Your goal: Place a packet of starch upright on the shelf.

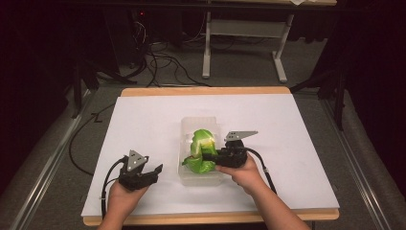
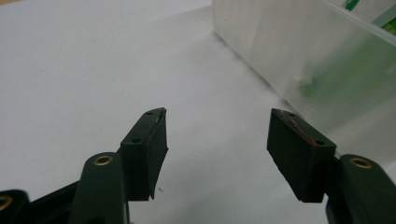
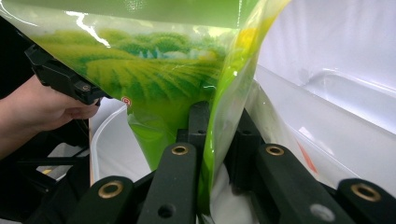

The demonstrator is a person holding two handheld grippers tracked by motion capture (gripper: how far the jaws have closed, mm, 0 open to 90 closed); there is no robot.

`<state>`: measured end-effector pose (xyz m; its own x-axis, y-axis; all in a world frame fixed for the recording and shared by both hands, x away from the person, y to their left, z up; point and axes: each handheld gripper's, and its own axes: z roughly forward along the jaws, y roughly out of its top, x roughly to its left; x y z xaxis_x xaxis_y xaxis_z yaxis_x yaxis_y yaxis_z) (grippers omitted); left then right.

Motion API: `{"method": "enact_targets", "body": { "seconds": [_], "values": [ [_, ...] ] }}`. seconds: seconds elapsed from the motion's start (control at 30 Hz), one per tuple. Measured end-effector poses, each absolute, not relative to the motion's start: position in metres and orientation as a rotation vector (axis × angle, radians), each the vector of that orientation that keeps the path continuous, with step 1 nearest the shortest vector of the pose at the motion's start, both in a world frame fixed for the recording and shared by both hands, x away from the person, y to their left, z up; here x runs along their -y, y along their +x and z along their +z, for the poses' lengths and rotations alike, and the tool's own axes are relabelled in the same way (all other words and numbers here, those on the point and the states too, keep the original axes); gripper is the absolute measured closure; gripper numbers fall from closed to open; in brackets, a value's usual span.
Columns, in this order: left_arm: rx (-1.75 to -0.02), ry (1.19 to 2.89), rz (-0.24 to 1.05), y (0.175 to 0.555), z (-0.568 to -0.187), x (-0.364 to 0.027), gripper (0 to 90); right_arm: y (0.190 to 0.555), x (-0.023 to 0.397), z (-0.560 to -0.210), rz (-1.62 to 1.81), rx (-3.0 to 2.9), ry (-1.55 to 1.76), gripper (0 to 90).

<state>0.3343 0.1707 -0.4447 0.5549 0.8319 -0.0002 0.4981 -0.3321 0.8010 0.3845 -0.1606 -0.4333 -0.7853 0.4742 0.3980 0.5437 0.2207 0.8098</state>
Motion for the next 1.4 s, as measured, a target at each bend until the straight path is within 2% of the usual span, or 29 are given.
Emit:
{"method": "enact_targets", "body": {
  "seconds": [0.13,0.23,0.43,0.67,1.2,1.4],
  "values": [
    [-1.070,1.992,0.539,0.334,-0.444,-0.172,38.5,0.385,0.159,-0.430,-1.646,2.366,-1.031,82.0],
    [-1.074,1.989,0.536,0.335,-0.443,-0.173,38.5,0.386,0.158,-0.426,-1.711,2.322,-1.047,74.1],
    [-1.075,1.983,0.535,0.335,-0.443,-0.174,38.5,0.385,0.162,-0.422,-1.773,2.351,-1.075,64.0],
    [-1.072,1.978,0.540,0.335,-0.443,-0.174,38.5,0.381,0.173,-0.418,-1.906,2.331,-1.104,59.6],
    [-1.069,1.979,0.539,0.334,-0.443,-0.174,38.5,0.376,0.178,-0.414,-1.890,2.398,-1.173,36.9],
    [-1.071,1.975,0.539,0.335,-0.443,-0.174,38.5,0.373,0.178,-0.412,-1.877,2.436,-1.197,32.8]
  ]
}}
